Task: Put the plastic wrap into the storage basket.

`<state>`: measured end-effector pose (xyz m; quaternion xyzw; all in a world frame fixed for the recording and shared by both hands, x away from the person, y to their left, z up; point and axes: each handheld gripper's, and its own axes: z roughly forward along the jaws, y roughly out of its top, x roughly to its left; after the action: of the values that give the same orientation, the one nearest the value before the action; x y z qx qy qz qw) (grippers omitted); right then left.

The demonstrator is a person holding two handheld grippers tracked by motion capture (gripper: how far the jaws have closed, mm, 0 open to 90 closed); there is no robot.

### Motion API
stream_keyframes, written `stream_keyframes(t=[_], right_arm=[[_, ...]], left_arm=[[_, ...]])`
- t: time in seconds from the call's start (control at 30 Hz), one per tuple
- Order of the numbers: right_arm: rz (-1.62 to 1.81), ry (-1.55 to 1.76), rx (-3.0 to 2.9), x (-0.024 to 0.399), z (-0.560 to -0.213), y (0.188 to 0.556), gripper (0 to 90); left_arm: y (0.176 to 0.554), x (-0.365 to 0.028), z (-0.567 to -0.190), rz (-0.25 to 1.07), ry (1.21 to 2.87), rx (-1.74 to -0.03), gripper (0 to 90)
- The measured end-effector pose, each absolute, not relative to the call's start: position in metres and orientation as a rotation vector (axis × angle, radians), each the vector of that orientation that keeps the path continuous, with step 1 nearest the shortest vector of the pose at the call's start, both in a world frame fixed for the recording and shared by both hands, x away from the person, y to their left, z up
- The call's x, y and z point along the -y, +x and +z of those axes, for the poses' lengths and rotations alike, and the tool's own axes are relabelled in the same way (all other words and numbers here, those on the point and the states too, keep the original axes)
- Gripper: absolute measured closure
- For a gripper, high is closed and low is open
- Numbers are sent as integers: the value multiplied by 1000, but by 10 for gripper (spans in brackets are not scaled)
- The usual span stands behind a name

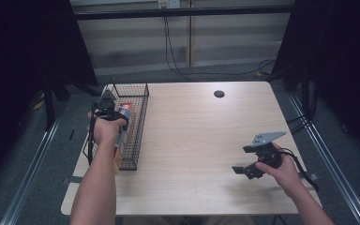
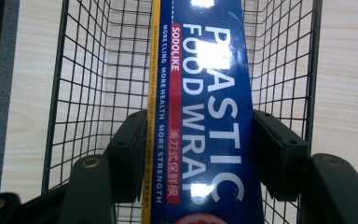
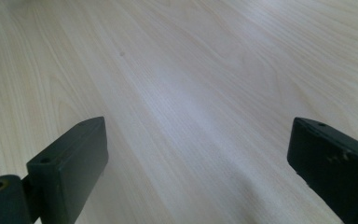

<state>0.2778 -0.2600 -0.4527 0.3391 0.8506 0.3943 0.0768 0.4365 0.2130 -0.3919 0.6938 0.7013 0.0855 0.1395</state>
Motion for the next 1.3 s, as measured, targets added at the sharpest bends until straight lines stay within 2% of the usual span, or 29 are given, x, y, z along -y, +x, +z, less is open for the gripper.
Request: stream_keyframes(t=[0.7,1.0,1.3], right_arm=[[1180,1012,-2550,258,-453,279,48],[1184,1016,-2544,259,-452,279,48],[1187,1015,-2543,259,-451,280,48]], left_arm=[[435,-215,-388,261,1997,-1995,393],[433,-218,-376,257,1998,-1973,346],[431,-215,-366,238,2010,-1928,246]])
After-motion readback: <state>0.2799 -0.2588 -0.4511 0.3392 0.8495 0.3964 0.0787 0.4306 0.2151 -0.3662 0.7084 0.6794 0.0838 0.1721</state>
